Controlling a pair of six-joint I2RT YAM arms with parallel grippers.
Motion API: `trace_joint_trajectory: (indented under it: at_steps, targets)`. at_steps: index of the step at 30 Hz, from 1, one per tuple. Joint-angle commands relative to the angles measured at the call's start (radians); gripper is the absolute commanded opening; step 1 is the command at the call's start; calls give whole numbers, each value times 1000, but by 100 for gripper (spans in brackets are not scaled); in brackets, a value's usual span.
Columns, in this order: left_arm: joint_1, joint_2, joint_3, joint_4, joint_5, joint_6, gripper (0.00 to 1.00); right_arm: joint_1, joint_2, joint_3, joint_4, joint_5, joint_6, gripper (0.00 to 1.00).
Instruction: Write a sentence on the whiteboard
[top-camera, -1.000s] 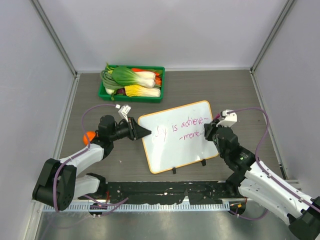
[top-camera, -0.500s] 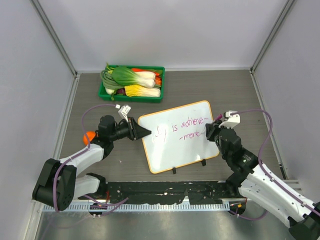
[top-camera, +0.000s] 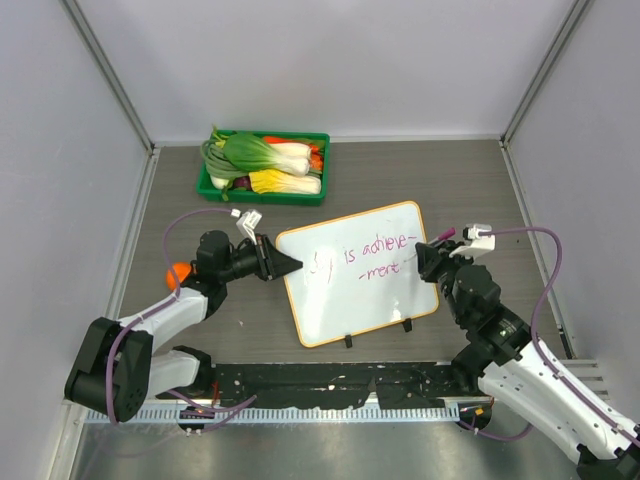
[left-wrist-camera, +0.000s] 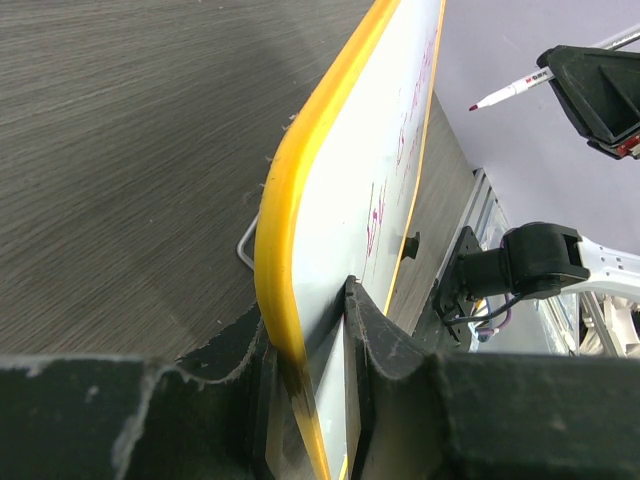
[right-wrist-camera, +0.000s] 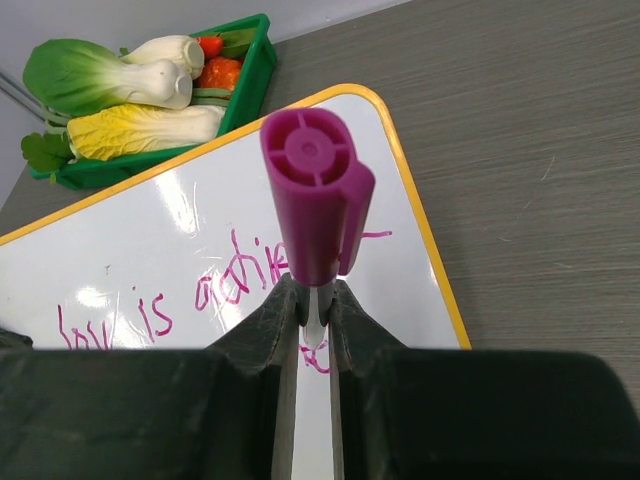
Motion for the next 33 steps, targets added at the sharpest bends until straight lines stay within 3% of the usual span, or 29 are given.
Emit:
trace_joint_trajectory:
  at_steps: [1, 5, 11, 21, 33]
  targets:
    - [-1, 2, -30, -88, -145, 170, 22, -4, 12, 31, 22, -20, 17, 1]
    - [-2, -17, -44, -81, -174, 163, 49, -4, 29, 37, -6, -46, 56, 0]
    - [-1, -136, -35, -176, -292, 147, 99, -4, 76, 67, -56, -105, 163, 1]
    - [-1, -417, 46, -559, -518, 122, 100, -5, 139, 178, -194, -213, 336, 0]
    - [-1, -422, 141, -782, -530, -1, 100, -5, 129, 323, -450, -88, 393, 1]
